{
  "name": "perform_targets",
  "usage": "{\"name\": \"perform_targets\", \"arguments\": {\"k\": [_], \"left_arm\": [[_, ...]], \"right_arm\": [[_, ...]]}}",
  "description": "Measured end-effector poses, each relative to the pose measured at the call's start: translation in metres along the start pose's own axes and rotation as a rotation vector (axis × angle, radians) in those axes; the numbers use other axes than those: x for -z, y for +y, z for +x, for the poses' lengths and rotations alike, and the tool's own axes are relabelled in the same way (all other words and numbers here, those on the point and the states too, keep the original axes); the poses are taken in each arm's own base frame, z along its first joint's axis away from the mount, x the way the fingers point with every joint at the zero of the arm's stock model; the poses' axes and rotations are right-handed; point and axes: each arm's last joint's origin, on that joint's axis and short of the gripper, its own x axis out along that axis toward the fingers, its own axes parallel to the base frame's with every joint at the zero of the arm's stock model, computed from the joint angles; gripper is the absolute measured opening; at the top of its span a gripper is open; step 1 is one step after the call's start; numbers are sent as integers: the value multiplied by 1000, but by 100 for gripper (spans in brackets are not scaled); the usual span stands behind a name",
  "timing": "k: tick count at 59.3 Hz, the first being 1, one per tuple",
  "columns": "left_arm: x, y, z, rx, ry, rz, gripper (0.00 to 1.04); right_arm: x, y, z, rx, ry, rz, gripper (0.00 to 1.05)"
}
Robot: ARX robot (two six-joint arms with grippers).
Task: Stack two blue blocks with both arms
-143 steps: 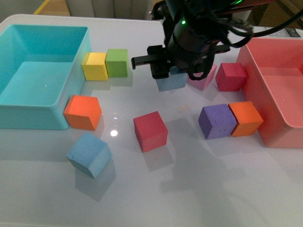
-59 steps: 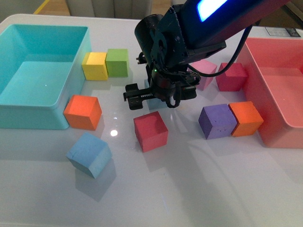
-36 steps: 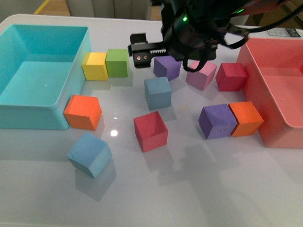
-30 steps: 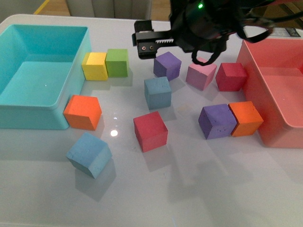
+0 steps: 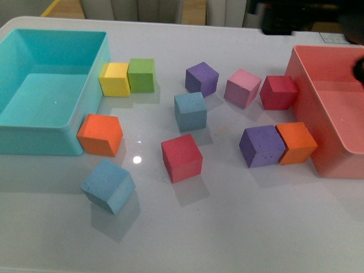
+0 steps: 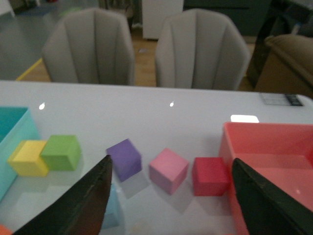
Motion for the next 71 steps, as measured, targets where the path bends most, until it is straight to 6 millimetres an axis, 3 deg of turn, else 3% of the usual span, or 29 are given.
{"name": "perform_targets", "arguments": {"k": [11, 19, 37, 59, 71], "left_arm": [[0, 0, 0, 2, 0, 0, 96], [0, 0, 0, 2, 0, 0, 96], [0, 0, 0, 2, 0, 0, 96], [0, 0, 0, 2, 0, 0, 96], [0, 0, 0, 2, 0, 0, 96]], "right_arm": [[2, -43, -35, 6, -39, -1, 25], [10, -61, -54, -2, -25, -11, 2], [25, -87, -85, 5, -19, -11, 2], [20, -107, -109, 10, -39, -7, 2], [17, -108, -119, 8, -50, -8, 2]]}}
